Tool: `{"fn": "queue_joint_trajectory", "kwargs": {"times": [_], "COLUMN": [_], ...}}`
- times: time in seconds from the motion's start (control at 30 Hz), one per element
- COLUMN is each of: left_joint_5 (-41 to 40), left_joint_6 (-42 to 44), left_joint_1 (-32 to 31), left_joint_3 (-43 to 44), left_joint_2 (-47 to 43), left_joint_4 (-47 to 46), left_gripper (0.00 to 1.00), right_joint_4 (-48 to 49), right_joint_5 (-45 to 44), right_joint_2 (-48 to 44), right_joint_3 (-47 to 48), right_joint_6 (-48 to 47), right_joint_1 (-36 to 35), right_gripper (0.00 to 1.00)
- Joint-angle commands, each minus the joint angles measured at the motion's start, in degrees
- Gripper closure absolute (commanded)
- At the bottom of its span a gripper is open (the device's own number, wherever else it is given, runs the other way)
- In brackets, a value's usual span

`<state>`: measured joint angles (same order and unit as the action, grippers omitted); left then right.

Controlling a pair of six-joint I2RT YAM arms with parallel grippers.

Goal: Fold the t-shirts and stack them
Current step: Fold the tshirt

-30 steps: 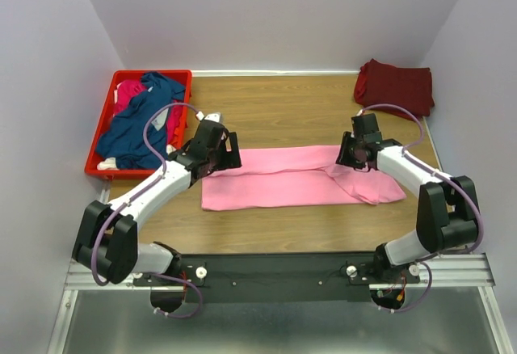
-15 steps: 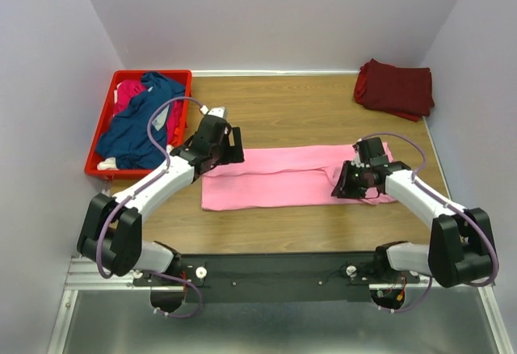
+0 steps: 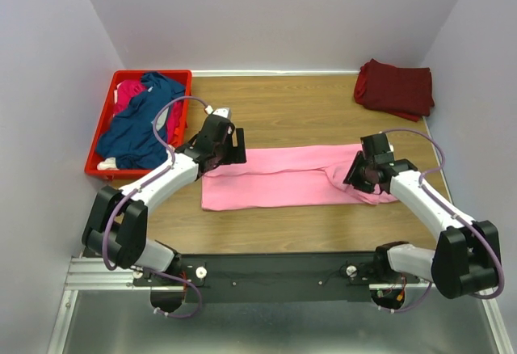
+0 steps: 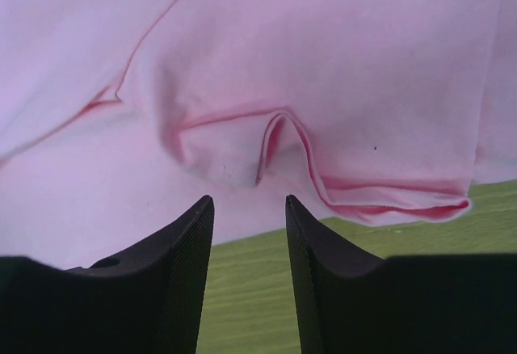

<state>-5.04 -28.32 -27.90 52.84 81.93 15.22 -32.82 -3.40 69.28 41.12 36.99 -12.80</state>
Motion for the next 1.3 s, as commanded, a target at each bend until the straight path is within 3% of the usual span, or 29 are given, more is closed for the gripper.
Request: {"fn": "queue_joint_trajectory", "kwargs": {"times": [0.0, 0.27, 0.87, 0.97, 1.1, 1.27], "left_joint_5": [0.8, 0.6, 0.6, 0.8, 0.6, 0.6], "left_joint_6": [1.2, 2.1, 1.9, 1.9, 1.8, 1.6], "left_joint_1": [-0.3, -0.3, -0.3, -0.3, -0.4, -0.4], "left_joint_3": [1.1, 1.5, 0.9, 0.8, 0.7, 1.1], "left_joint_2": [0.4, 1.0, 1.1, 1.1, 1.0, 1.6], "left_joint_4": [-1.1, -0.7, -0.5, -0.5, -0.3, -0.2], "left_gripper": [0.08, 0.08, 0.08, 0.08, 0.08, 0.08], "right_joint_4": [4.9, 11.4, 18.8, 19.1, 18.8, 16.6], "right_joint_5": [-5.8, -1.0, -1.2, -0.8, 1.5, 11.5], "right_joint_2": [-1.0, 3.1, 4.2, 4.9, 3.5, -0.8], "right_joint_3": [-2.0, -5.3, -8.8, -8.8, -9.1, -10.7], "right_joint_6": [5.4, 6.5, 6.4, 6.3, 6.2, 6.8], "right_joint_1": [0.0, 0.0, 0.1, 0.0, 0.1, 0.0], "right_gripper": [0.52, 0.53, 0.60, 0.67, 0.91, 0.99]}}
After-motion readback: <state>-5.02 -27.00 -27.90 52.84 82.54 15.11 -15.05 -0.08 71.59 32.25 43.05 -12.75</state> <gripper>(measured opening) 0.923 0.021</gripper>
